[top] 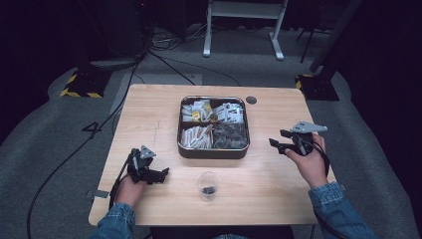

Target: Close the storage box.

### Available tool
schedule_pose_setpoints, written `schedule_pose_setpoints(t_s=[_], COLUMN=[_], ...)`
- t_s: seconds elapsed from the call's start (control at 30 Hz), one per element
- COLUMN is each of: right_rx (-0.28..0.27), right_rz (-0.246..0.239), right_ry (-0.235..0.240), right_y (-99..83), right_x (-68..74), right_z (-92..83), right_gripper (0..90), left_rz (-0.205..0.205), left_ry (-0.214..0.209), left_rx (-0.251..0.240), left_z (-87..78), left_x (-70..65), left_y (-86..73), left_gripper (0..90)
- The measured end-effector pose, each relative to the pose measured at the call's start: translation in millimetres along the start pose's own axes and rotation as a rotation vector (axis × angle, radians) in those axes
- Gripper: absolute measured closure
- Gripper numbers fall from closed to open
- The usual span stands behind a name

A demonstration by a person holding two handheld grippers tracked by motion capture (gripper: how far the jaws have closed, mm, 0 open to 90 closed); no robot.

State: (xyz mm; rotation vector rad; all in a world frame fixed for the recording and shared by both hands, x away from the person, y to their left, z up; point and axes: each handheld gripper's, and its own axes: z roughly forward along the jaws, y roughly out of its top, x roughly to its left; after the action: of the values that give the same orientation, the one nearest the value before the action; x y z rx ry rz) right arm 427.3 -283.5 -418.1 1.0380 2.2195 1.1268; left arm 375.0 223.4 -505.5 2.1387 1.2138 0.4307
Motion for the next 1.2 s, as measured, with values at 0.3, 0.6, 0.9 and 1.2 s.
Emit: schedule_pose_setpoints(t_s=[0.3,0.6,0.9,1.2], right_rx=[0.004,0.017,0.054,0.146], right_rz=[0.054,0.086,0.114,0.097], right_ry=[-0.027,-0.05,-0.076,-0.059], right_y=[-43.3,-59.3,-85.8,-95.2], right_x=[-8.5,-15.4,-19.1,-20.9], right_z=[-1.3,0.6,9.3,14.9], right_gripper=[39.3,38.4,32.2,12.4], left_rz=[0.001,0.0,0.0,0.003], left_ry=[0.001,-0.001,-0.002,-0.002], left_rx=[0.0,0.0,0.0,0.001], left_z=[-0.2,0.0,0.1,0.2], left_x=[0.0,0.1,0.1,0.5], left_y=[-0.1,0.0,0.1,0.3], left_gripper=[0.0,0.0,0.0,0.0])
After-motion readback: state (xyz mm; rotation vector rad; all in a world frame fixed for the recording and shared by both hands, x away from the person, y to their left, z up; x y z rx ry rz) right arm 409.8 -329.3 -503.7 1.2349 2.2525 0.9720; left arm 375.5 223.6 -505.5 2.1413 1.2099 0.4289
